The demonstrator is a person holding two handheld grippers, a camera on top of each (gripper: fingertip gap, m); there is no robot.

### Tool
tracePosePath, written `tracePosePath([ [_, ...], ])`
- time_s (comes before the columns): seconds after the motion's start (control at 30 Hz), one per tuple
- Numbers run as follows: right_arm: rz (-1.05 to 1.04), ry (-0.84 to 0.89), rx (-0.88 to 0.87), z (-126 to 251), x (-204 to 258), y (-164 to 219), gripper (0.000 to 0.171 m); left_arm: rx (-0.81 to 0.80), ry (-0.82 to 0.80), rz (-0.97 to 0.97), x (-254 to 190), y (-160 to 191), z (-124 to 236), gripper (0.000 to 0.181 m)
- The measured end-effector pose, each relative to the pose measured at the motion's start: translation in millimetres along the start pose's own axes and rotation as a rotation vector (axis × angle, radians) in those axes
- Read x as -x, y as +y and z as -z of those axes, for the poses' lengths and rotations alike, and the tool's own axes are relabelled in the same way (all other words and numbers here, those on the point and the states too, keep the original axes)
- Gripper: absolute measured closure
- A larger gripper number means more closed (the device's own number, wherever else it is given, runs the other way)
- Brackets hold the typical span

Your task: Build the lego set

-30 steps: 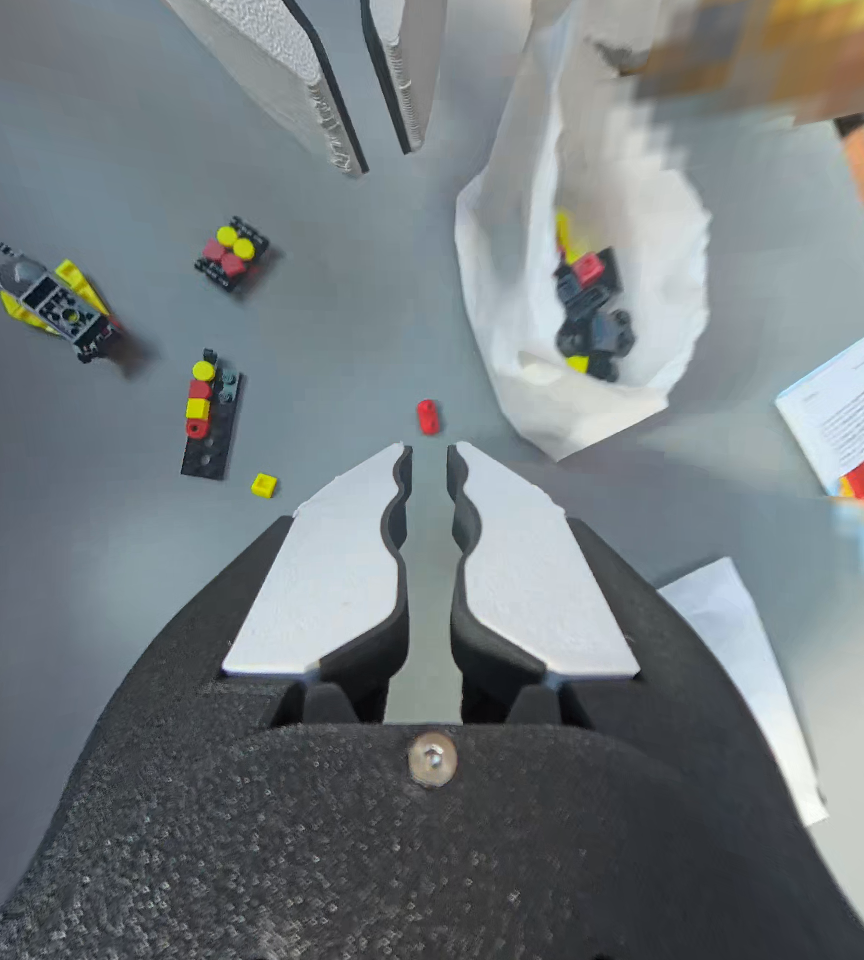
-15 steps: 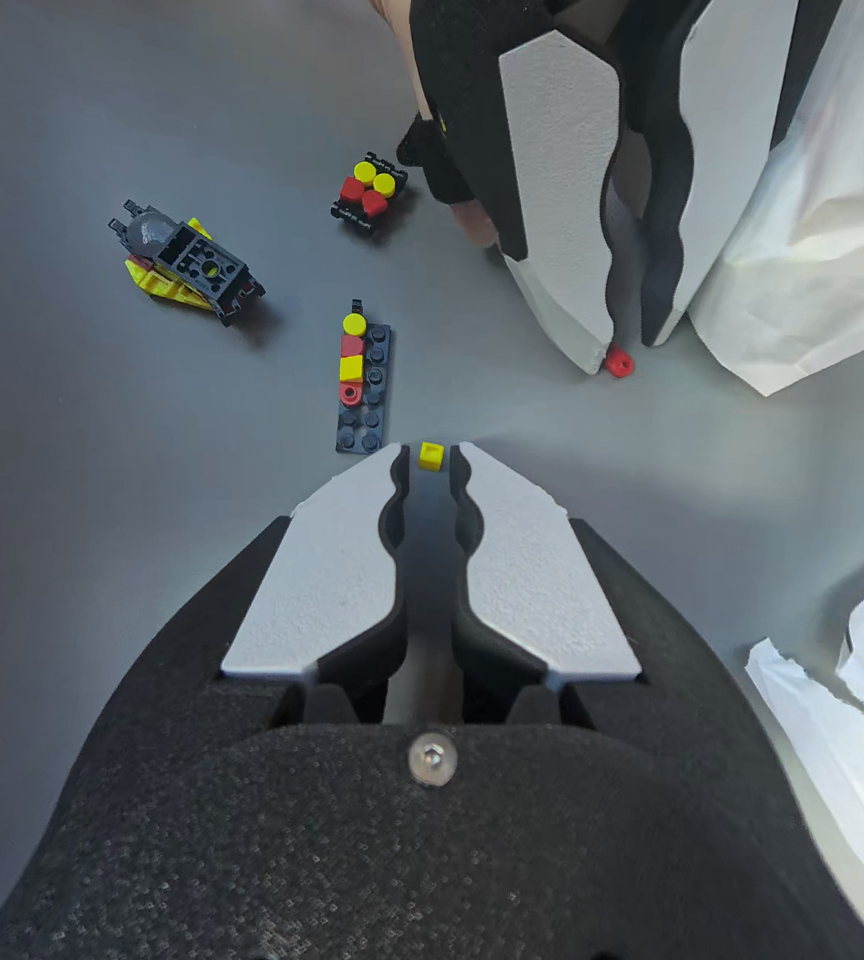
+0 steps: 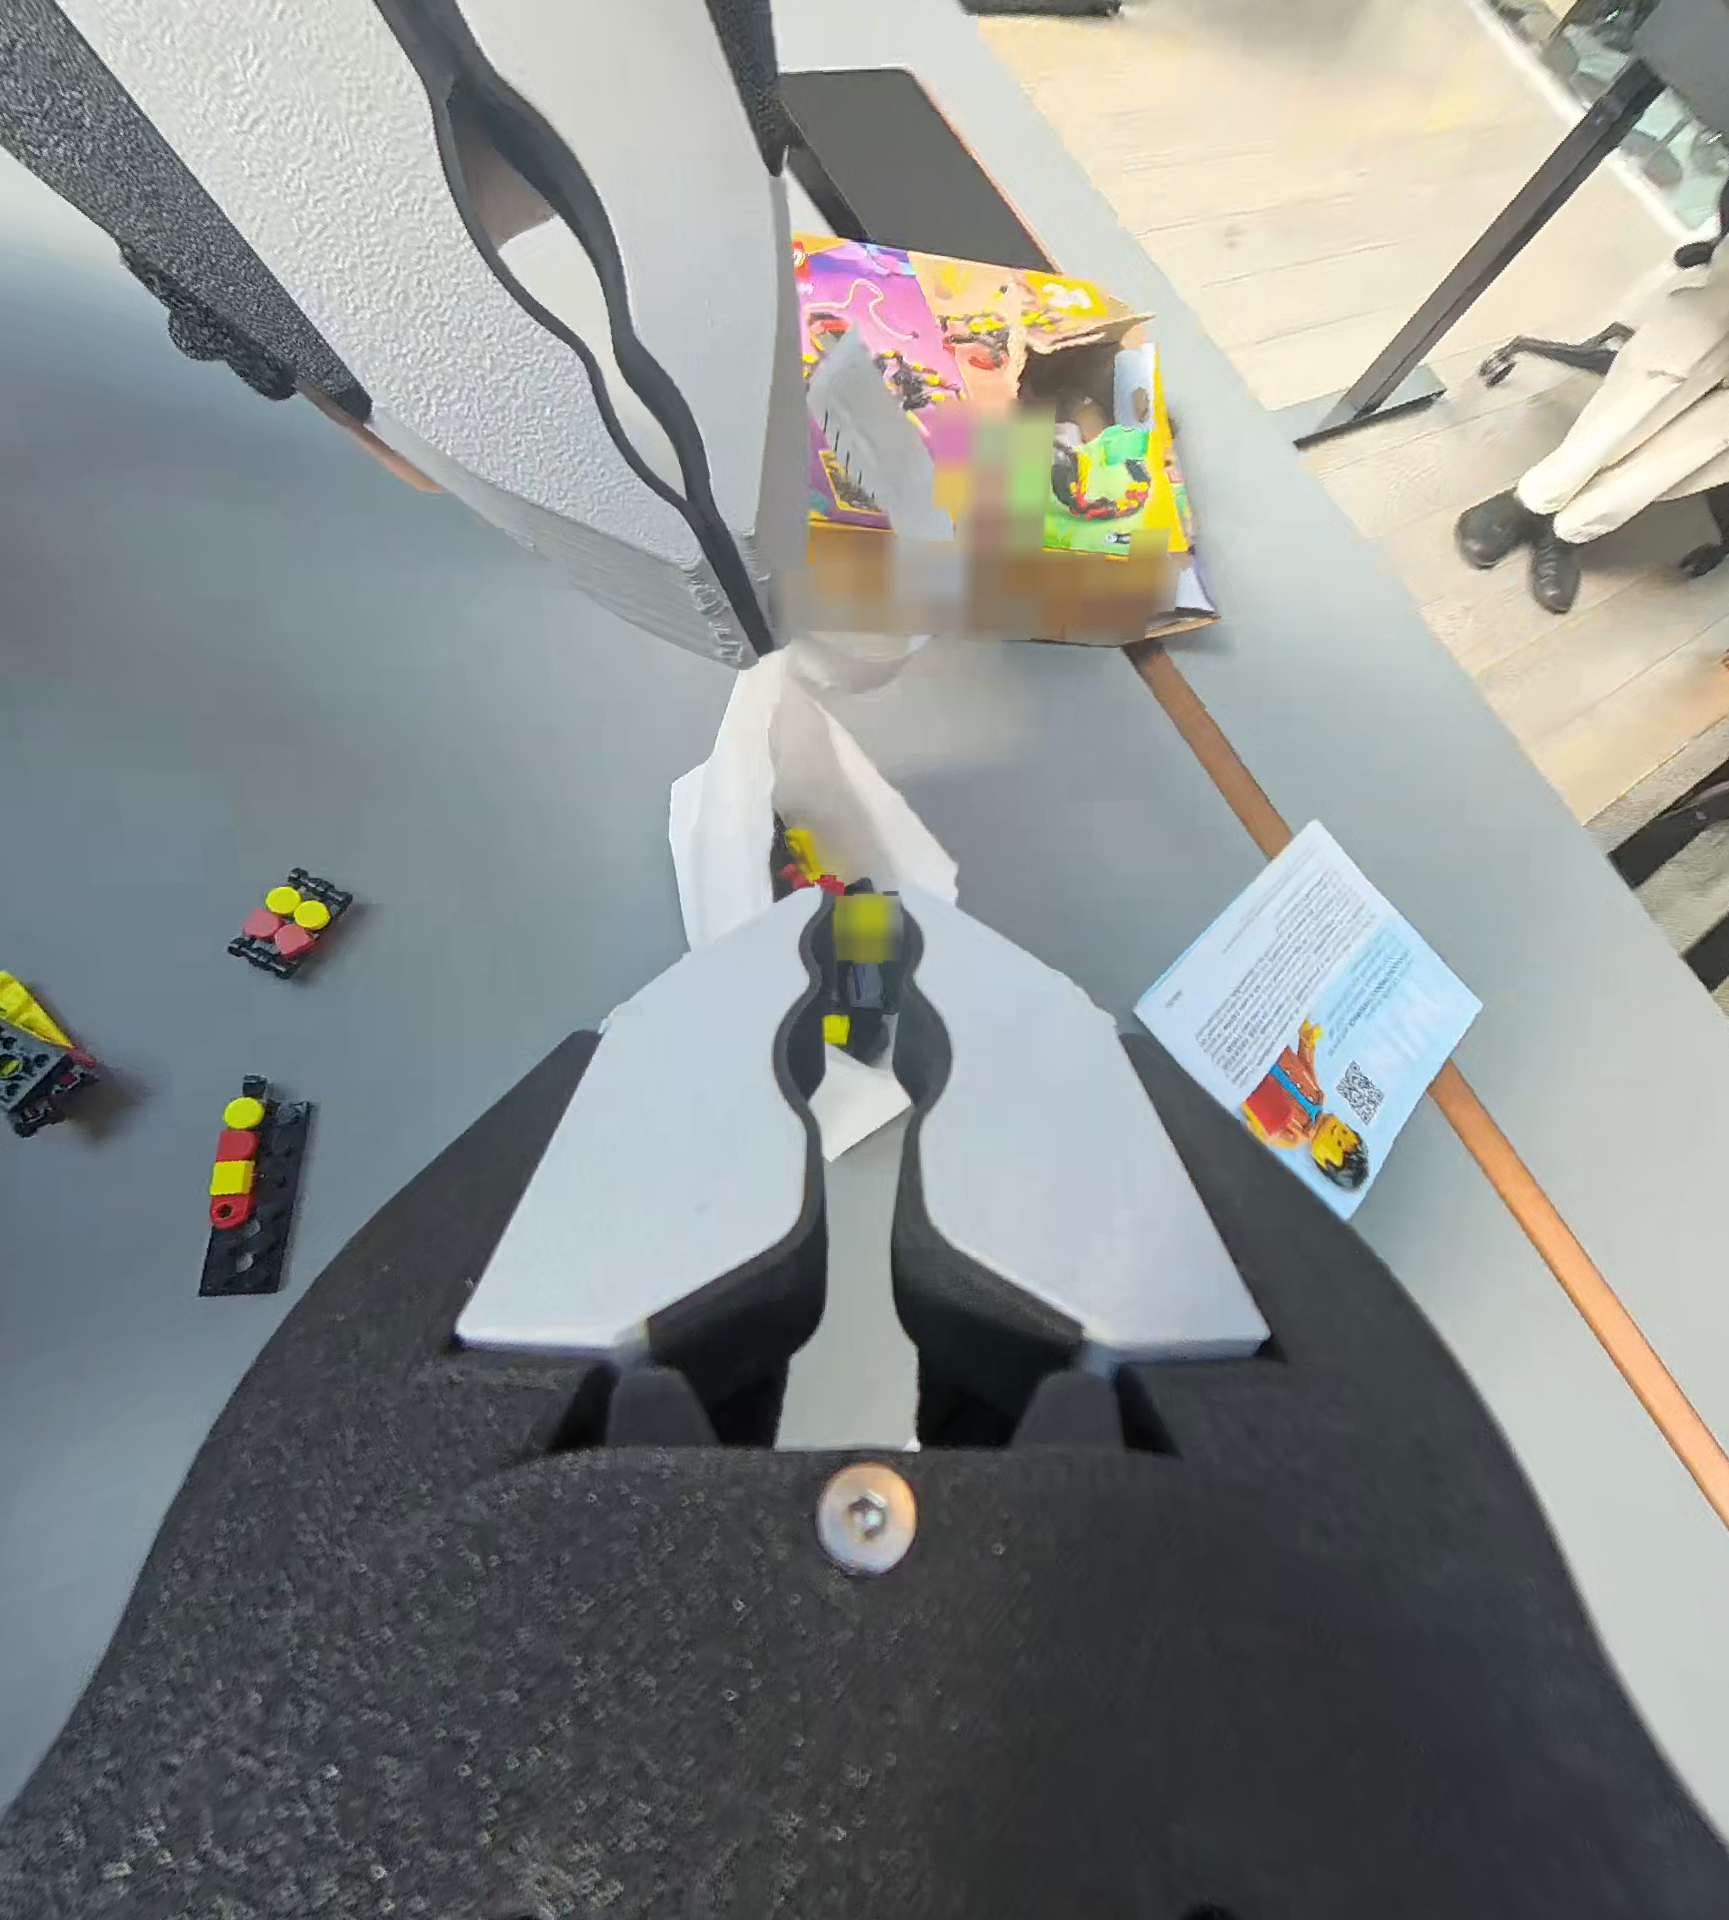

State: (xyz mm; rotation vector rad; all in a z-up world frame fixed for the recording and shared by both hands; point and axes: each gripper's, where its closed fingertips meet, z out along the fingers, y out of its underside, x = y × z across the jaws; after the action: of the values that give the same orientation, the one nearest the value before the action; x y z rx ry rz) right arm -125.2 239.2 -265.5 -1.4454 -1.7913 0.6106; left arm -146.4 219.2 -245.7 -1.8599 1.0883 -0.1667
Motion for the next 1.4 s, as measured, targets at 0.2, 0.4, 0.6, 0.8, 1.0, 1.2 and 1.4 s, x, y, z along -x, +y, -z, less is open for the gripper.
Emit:
tracePosePath([
  [0.2, 0.065, -0.083, 0.140, -30, 1, 16, 0.152, 0.075, 0.012, 0.012, 15, 19, -18, 0.174],
  [0.4, 0.062, -0.062, -0.002, -14, -2, 6, 0.148, 0.005, 0.017, 0.019, 2, 12, -36, 0.177],
  [0.6, 0.117, -0.028, -0.036, -14, -1, -1, 0.148, 0.008, 0.111, 0.050, 0, 12, -44, 0.181],
  [0.8, 0.089, -0.031, -0.059, -10, -3, 0, 0.146, -0.007, 0.053, 0.060, 8, 11, -33, 0.181],
  [1.0, 0.123, -0.258, 0.116, -4, 65, 57, 0.154, -0.119, -0.086, 0.123, 1, 16, 9, 0.180],
  [1.2, 0.081, -0.246, 0.187, -42, 73, 97, 0.149, -0.033, -0.034, 0.187, -44, 71, 13, 0.179],
  [1.4, 0.076, -0.293, 0.181, -29, 81, 86, 0.164, -0.082, -0.029, 0.241, -69, 83, 26, 0.179],
])
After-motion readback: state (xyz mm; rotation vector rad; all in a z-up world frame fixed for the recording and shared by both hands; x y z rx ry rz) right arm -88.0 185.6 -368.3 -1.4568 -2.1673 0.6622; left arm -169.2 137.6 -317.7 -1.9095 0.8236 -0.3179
